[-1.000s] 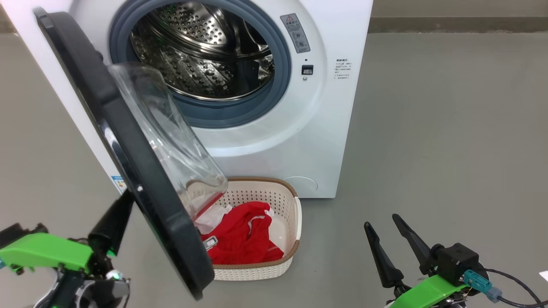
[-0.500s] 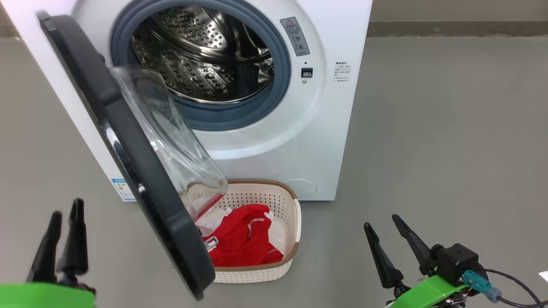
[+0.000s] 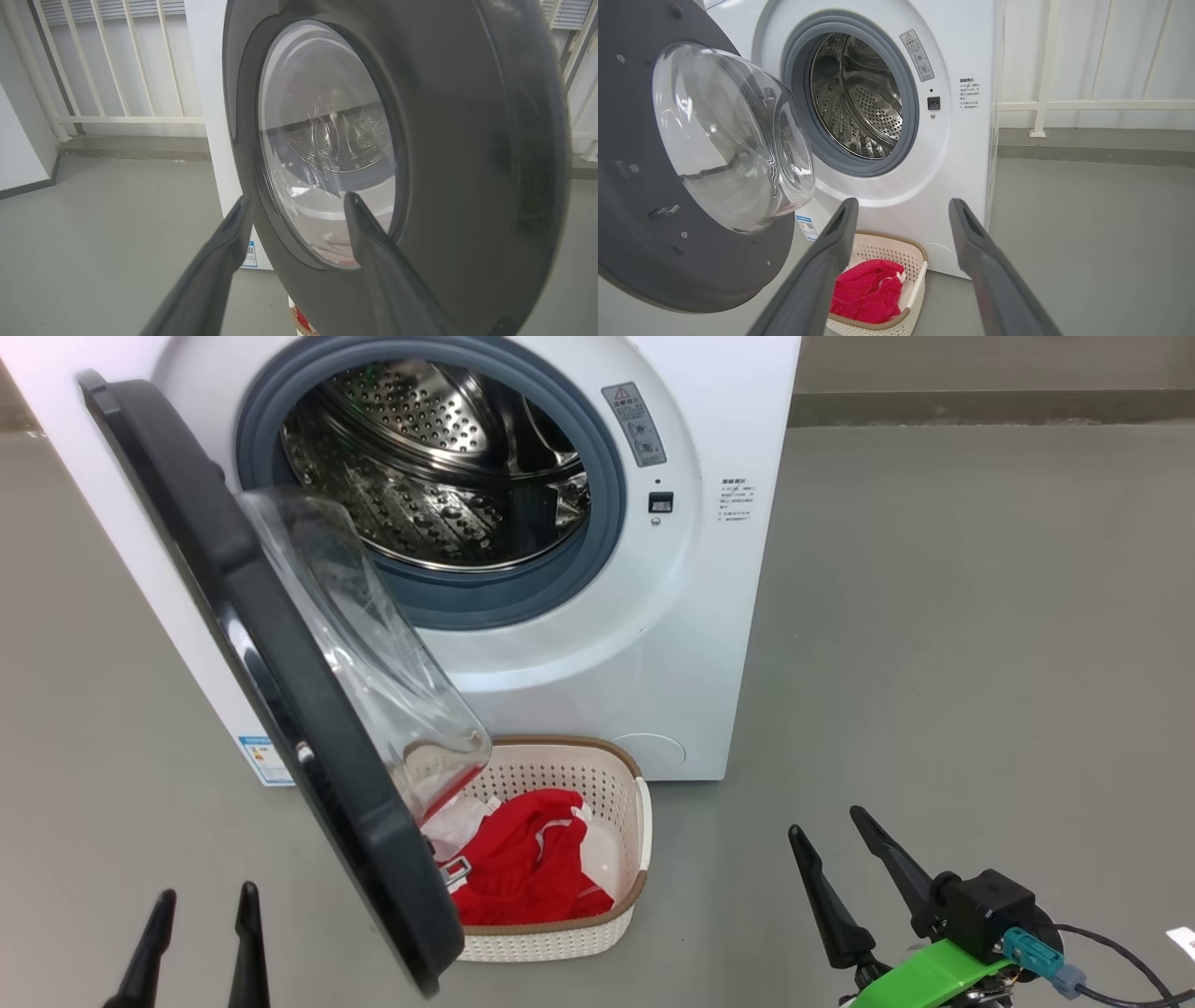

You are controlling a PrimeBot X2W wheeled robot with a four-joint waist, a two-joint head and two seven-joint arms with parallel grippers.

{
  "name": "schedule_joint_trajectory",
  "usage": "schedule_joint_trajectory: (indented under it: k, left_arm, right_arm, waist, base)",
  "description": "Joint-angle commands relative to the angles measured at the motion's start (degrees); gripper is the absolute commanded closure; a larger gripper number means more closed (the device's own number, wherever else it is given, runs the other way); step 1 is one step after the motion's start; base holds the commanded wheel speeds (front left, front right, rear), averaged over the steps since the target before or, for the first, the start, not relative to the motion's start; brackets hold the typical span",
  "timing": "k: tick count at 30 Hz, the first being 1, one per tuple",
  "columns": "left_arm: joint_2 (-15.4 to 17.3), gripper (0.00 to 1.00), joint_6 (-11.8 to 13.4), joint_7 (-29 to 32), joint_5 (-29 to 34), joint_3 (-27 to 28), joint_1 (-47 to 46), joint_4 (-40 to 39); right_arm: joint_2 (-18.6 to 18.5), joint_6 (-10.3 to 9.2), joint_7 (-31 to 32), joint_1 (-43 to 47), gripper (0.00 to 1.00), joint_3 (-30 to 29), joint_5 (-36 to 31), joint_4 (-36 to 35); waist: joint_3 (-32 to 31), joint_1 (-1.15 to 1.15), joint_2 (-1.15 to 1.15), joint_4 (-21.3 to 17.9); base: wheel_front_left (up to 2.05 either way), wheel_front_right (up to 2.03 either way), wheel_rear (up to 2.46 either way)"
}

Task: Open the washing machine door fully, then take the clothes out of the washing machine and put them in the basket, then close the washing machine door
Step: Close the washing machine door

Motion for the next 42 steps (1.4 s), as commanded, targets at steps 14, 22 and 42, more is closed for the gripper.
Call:
schedule_joint_trajectory:
  k: [14,22,42]
  left_arm:
    - [-5.6,0.0,-3.3,-0.7,7.3,8.1,0.2,-1.0]
    - [-7.2,0.0,-5.0,-0.7,9.9,9.6,0.2,-0.3]
    - [-8.9,0.0,-6.3,-0.7,13.9,11.0,0.7,0.8]
  right_arm:
    - [0.0,0.37,-0.4,-1.2,0.0,0.4,-0.8,-1.9]
    - [0.1,0.37,-0.4,-1.2,0.0,0.4,-0.8,-1.8]
    - [0.2,0.37,-0.4,-1.0,0.0,0.7,-0.7,-1.3]
  waist:
    - [-0.4,0.0,0.0,0.3]
    - [-0.3,0.0,0.0,0.5]
    - [-0.7,0.0,0.0,0.8]
  base:
    - [0.0,0.0,0.0]
    - [0.0,0.0,0.0]
    - [0.0,0.0,0.0]
